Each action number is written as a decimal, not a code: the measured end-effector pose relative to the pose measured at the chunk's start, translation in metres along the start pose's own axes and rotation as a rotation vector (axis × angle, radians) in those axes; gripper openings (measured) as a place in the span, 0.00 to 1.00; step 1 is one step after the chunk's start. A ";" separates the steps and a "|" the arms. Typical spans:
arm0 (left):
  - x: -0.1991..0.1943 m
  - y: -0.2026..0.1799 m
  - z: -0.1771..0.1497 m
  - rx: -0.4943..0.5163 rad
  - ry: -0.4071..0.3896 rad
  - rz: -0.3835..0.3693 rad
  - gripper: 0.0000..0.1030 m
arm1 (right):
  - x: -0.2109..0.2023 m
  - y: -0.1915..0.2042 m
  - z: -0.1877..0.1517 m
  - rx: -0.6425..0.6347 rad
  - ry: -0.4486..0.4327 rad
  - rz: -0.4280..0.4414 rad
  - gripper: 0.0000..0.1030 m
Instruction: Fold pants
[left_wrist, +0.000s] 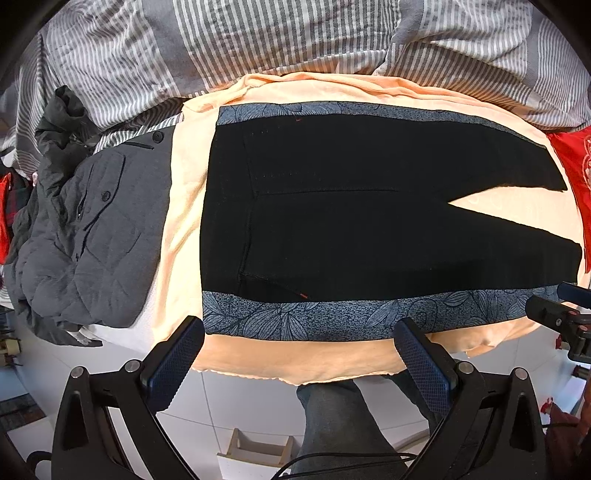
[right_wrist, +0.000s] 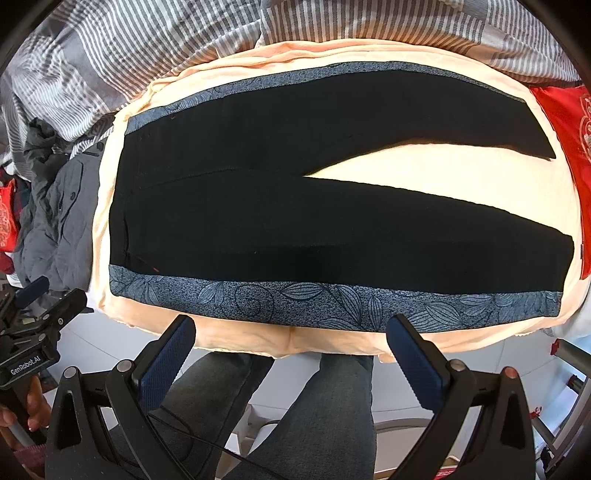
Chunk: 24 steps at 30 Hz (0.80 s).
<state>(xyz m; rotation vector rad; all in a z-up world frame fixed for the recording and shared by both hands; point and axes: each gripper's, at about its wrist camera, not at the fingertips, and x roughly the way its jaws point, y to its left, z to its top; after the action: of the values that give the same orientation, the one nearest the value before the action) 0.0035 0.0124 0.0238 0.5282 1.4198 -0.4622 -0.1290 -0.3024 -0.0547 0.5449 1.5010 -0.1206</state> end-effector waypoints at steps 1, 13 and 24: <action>0.000 0.000 0.000 0.000 -0.001 0.001 1.00 | 0.000 -0.001 0.000 0.000 -0.001 0.001 1.00; -0.005 -0.009 -0.006 -0.013 -0.010 0.024 1.00 | -0.002 -0.008 -0.002 -0.013 -0.013 0.027 1.00; -0.004 -0.020 -0.016 -0.041 0.000 0.040 1.00 | 0.000 -0.020 -0.005 -0.020 -0.013 0.054 1.00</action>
<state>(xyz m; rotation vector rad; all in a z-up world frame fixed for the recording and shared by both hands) -0.0214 0.0059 0.0256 0.5227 1.4129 -0.4006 -0.1413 -0.3185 -0.0596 0.5671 1.4719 -0.0666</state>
